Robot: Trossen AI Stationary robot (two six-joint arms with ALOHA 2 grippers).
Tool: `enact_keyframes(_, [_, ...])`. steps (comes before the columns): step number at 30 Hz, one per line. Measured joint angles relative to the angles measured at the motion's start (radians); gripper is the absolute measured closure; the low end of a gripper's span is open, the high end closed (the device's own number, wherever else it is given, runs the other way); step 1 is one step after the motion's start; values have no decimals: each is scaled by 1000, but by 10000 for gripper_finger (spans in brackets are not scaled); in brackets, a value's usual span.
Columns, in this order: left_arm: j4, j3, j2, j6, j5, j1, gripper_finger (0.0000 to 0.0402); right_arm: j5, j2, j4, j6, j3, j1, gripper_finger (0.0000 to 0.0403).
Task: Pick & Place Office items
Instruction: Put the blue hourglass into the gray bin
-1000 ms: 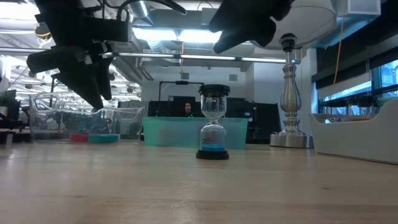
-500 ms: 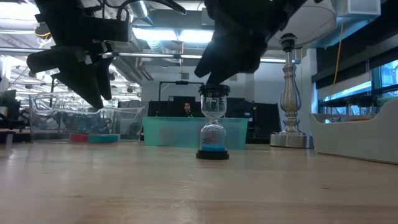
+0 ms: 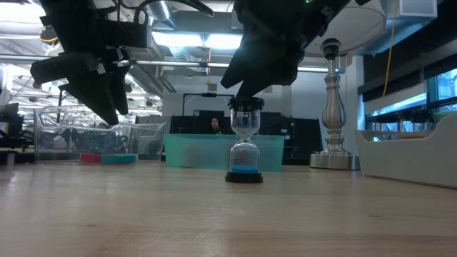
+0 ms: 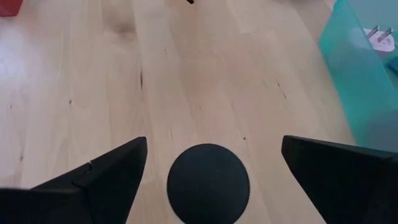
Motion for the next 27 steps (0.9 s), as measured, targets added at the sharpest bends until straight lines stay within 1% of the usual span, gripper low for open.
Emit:
enact_keyframes(4, [0, 0, 0, 0, 0, 0, 180, 0, 4, 11, 16, -6, 1, 26])
enact_keyframes(7, [0, 0, 0, 0, 0, 0, 180, 21, 9, 18, 35, -39, 2, 26])
enact_keyframes(12, [0, 0, 0, 0, 7, -1, 180, 26, 10, 106, 82, -115, 1, 26])
enact_keyframes(17, [0, 0, 0, 1, 7, -1, 180, 27, 11, 137, 82, -127, 4, 32])
enact_keyframes(20, [0, 0, 0, 1, 7, -1, 180, 26, 11, 158, 82, -127, 6, 53])
enact_keyframes(22, [0, 0, 0, 1, 7, -1, 180, 21, 11, 161, 82, -127, 8, 76])
enact_keyframes(24, [0, 0, 0, 1, 7, -1, 180, 20, 11, 161, 83, -127, 11, 106])
enact_keyframes(27, [0, 0, 0, 1, 7, -1, 180, 19, 11, 168, 86, -127, 21, 162])
